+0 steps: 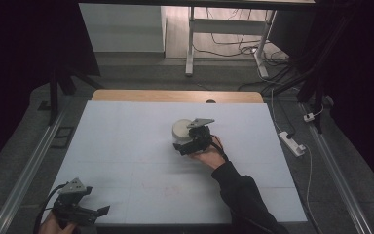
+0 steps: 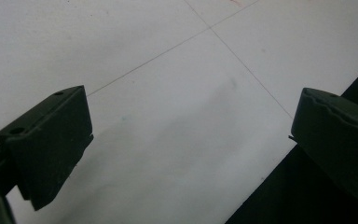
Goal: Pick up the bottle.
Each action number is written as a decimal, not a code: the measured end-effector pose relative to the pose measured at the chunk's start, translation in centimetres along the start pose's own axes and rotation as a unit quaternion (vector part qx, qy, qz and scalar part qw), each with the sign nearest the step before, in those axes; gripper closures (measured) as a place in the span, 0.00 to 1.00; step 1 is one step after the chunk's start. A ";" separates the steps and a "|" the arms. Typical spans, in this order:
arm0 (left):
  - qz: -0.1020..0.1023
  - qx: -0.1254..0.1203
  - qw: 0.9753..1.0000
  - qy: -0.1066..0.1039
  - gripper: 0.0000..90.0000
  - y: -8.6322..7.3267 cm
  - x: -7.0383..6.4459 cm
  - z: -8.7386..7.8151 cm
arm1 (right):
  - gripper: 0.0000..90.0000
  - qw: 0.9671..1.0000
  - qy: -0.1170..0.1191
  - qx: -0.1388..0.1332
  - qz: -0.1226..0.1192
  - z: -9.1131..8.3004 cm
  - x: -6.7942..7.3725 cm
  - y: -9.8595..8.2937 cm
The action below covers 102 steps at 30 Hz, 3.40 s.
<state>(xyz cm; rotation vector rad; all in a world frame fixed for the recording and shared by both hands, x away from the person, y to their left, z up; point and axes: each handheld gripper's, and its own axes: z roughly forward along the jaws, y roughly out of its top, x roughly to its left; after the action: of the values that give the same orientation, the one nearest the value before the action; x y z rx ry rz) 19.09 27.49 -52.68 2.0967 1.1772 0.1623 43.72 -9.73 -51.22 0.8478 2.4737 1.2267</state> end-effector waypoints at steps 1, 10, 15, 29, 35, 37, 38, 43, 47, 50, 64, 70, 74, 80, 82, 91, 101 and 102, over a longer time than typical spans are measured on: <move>0.000 0.000 1.000 0.000 0.00 0.0 0.0 0.0 | 0.00 1.000 0.000 -0.005 -0.002 -0.1 0.0 0.1; 0.004 0.003 1.000 0.000 0.00 0.0 -0.1 0.1 | 0.07 1.000 -0.019 -0.009 -0.018 -0.4 0.3 0.2; 0.006 0.004 1.000 0.001 0.00 0.0 -0.1 0.1 | 0.07 1.000 -0.018 -0.009 -0.023 -0.5 0.3 0.1; 0.009 0.003 1.000 0.000 0.00 0.0 -0.1 0.1 | 0.07 0.999 -0.003 -0.005 -0.053 -1.1 0.8 -0.1; 0.009 0.003 1.000 0.000 0.00 0.0 -0.2 0.1 | 0.07 0.999 0.009 -0.010 -0.050 -1.8 1.2 0.0; 0.009 0.003 1.000 0.000 0.00 0.0 -0.1 0.1 | 0.07 0.999 0.015 -0.014 -0.046 -2.3 1.4 0.2; 0.009 0.003 1.000 0.000 0.00 0.0 -0.1 0.1 | 0.07 0.999 0.018 -0.015 -0.046 -2.5 1.5 0.2; 0.009 0.003 1.000 0.000 0.00 0.0 -0.2 0.1 | 0.07 0.998 0.025 -0.018 -0.046 -3.2 2.0 0.3; 0.008 0.003 1.000 0.000 0.00 0.0 -0.1 0.1 | 0.07 0.998 0.038 -0.015 -0.050 -4.1 2.6 0.1; 0.008 0.002 1.000 0.000 0.00 0.0 -0.1 0.0 | 0.07 0.998 0.043 -0.014 -0.052 -4.7 3.0 0.1; 0.007 0.002 1.000 0.000 0.00 0.0 -0.2 0.0 | 0.07 0.996 0.062 -0.010 -0.064 -6.5 5.5 -0.6; 0.008 0.002 1.000 0.000 0.00 0.0 -0.2 0.0 | 0.07 0.995 0.064 -0.008 -0.072 -7.2 6.5 -1.2; 0.008 0.002 1.000 0.000 0.00 0.0 -0.2 0.0 | 0.07 0.995 0.068 -0.008 -0.075 -7.6 7.0 -1.5; 0.007 0.002 1.000 0.000 0.00 0.0 -0.2 0.0 | 0.07 0.994 0.078 -0.006 -0.074 -8.0 8.0 -1.9; 0.007 0.001 1.000 0.000 0.00 0.0 -0.2 0.0 | 0.07 0.994 0.083 -0.005 -0.076 -8.1 8.4 -2.0; 0.009 0.002 1.000 0.000 0.00 0.0 -0.2 0.0 | 0.07 0.993 0.086 -0.006 -0.085 -8.9 9.7 -2.4; 0.009 0.002 1.000 0.001 0.00 0.0 -0.2 0.1 | 0.07 0.992 0.097 -0.016 -0.078 -9.7 10.2 -2.9; 0.009 0.002 1.000 -0.001 0.00 0.0 -0.2 0.0 | 0.07 0.992 0.097 -0.015 -0.078 -9.7 10.2 -2.9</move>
<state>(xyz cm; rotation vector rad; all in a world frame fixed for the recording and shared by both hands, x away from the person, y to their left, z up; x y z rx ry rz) 19.02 27.28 -52.65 2.1114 1.1586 0.1674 29.95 -11.20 -47.27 0.5371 2.6066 1.3436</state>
